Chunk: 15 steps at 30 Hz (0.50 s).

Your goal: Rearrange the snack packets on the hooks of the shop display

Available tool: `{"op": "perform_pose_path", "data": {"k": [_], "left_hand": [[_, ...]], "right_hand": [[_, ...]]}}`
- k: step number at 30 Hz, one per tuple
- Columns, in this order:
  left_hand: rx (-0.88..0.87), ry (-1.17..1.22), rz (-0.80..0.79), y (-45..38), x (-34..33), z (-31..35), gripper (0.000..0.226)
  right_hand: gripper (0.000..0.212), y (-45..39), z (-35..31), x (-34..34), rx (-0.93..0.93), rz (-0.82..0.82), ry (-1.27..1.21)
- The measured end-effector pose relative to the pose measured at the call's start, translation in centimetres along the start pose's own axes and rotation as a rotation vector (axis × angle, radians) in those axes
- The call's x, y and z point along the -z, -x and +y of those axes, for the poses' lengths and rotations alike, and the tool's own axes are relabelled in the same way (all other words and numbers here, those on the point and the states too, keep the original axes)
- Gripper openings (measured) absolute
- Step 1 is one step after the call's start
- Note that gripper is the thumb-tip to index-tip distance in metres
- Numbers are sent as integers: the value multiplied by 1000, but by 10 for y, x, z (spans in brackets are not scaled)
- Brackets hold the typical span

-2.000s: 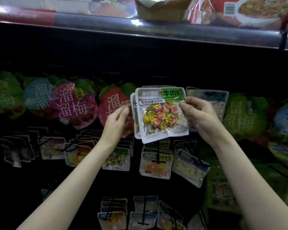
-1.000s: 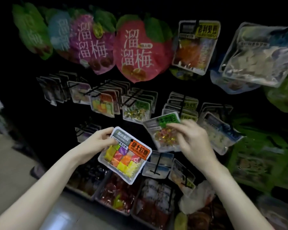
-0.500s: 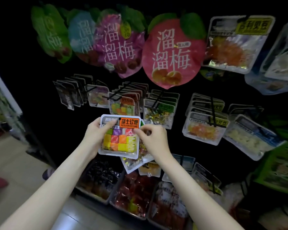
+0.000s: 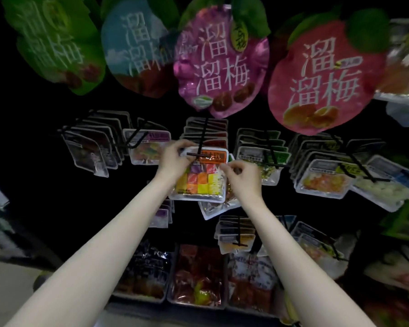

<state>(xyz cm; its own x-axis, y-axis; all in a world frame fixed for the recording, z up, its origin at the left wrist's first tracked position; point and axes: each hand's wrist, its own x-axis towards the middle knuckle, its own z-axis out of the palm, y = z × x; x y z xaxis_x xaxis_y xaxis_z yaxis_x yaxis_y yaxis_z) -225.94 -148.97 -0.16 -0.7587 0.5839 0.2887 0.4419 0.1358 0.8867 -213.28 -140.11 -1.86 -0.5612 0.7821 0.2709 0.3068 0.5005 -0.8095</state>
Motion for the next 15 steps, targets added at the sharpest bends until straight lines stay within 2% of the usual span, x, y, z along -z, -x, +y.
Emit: {"op": "perform_pose_path", "data": {"k": [7, 11, 13, 15], "left_hand": [[15, 120, -160, -1, 9, -11, 22], [144, 223, -237, -8, 13, -17, 20], [157, 215, -208, -12, 10, -19, 22], [130, 126, -112, -12, 3, -18, 23]], "right_hand": [[19, 2, 4, -6, -23, 15, 31], [20, 3, 5, -6, -55, 18, 18], [24, 5, 4, 0, -63, 32, -34], [29, 9, 5, 9, -65, 71, -94]]}}
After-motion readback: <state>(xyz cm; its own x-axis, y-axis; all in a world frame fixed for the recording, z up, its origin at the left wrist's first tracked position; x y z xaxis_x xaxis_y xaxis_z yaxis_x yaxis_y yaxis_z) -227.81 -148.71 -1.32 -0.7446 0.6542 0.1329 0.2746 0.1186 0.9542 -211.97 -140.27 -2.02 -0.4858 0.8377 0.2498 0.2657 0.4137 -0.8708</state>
